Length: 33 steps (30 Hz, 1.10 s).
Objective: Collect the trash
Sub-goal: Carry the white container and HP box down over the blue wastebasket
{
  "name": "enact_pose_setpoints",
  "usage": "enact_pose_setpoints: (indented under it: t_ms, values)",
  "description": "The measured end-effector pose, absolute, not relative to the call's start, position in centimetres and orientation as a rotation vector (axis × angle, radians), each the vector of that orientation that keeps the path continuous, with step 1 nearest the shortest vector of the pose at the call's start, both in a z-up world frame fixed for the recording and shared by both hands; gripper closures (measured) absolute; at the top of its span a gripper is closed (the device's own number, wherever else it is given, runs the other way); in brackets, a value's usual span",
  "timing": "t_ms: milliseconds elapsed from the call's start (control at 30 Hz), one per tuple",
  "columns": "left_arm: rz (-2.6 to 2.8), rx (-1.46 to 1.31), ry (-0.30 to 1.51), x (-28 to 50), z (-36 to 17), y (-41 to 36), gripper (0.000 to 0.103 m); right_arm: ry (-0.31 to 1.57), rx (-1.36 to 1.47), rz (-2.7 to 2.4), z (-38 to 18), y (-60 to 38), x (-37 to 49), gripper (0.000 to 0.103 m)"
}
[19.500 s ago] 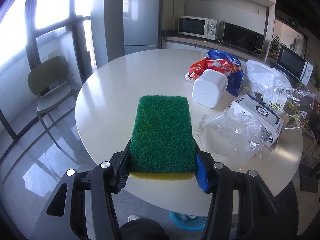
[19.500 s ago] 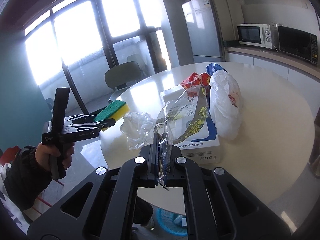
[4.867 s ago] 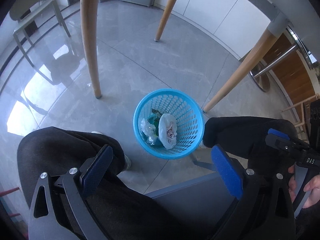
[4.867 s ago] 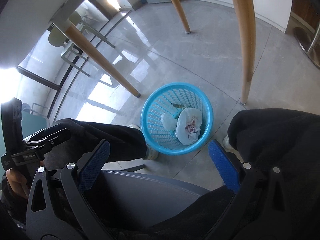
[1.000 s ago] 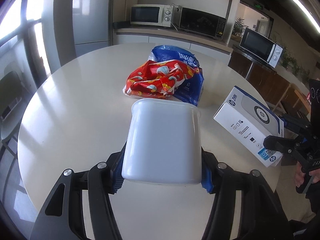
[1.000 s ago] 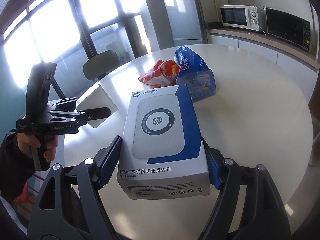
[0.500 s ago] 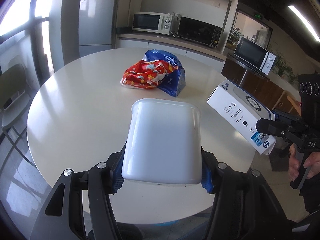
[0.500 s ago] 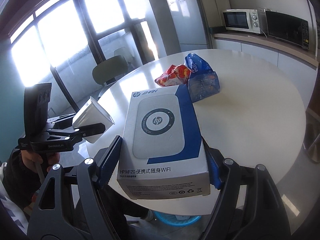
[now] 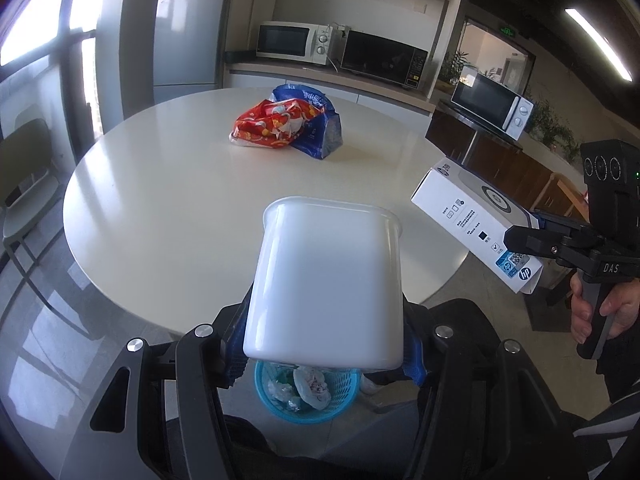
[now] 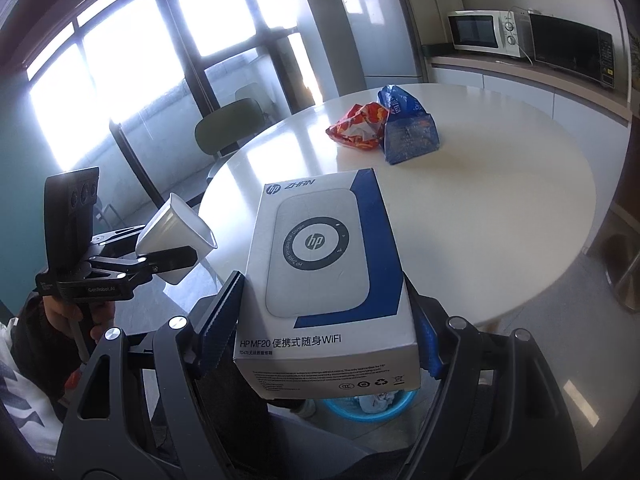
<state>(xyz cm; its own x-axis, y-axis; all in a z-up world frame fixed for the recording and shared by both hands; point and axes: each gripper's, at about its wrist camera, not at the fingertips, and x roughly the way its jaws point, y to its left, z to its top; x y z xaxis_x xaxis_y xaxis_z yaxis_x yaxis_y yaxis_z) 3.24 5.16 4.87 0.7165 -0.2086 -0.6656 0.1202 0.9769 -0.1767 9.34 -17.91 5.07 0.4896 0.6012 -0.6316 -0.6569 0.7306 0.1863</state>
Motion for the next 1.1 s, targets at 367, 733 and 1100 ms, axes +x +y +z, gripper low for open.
enact_pose_setpoints:
  t_ms: [367,733,1100]
  values:
    - [-0.233,-0.131,0.788,-0.8,3.0,2.7,0.044,0.792,-0.092,0.79,4.1,-20.8,4.2,0.033]
    - [-0.26,-0.142,0.88,-1.3,-1.3,0.9,0.044,0.91,-0.035,0.773,0.1,-22.9,2.2,0.033]
    - [-0.234,-0.212,1.006,0.4,-7.2,1.4,0.044,1.026,0.003,0.737,-5.1,-22.6,5.4,0.033]
